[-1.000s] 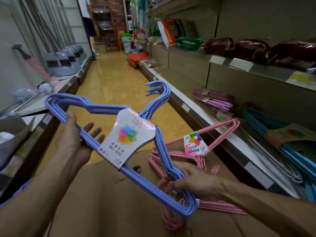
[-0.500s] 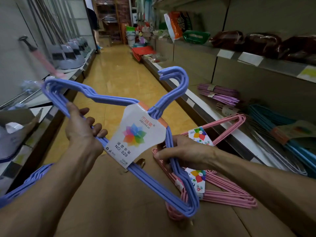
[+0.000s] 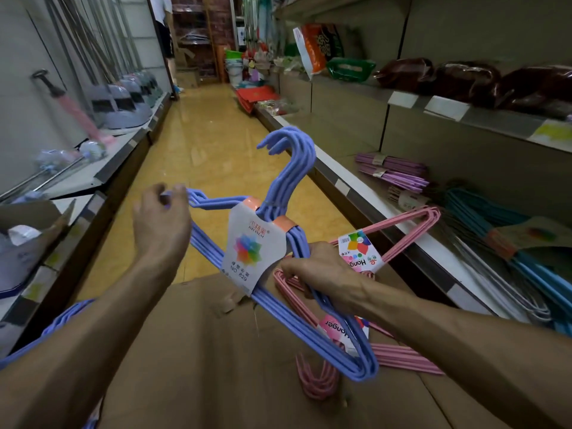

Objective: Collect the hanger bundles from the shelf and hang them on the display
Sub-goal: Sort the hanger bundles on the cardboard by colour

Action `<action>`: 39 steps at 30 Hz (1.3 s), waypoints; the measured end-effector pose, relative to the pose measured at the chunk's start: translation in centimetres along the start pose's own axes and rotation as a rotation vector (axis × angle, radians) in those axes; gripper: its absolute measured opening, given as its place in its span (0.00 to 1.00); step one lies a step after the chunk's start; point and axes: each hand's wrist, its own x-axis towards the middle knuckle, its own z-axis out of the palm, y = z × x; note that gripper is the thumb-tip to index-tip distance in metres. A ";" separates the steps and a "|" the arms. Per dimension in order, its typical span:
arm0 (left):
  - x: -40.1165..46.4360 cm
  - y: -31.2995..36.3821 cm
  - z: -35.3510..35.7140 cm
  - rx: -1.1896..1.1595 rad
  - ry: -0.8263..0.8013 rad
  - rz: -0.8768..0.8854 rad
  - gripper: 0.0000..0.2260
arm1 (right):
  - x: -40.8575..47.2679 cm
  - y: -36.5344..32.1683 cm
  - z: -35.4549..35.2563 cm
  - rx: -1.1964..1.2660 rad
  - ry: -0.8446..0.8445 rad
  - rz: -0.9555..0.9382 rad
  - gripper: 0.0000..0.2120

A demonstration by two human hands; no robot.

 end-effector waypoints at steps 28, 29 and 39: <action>0.5 -1.5 -4.5 -0.336 -0.433 -0.026 0.07 | 0.1 0.7 9.5 0.254 -0.586 0.081 0.16; 0.6 -2.1 -5.2 -0.358 -0.431 -0.038 0.07 | 0.3 0.9 10.2 0.287 -0.677 0.103 0.10; 1.6 -5.9 -12.4 -0.345 -0.515 -0.139 0.13 | -0.9 1.7 19.8 0.288 -0.897 0.157 0.09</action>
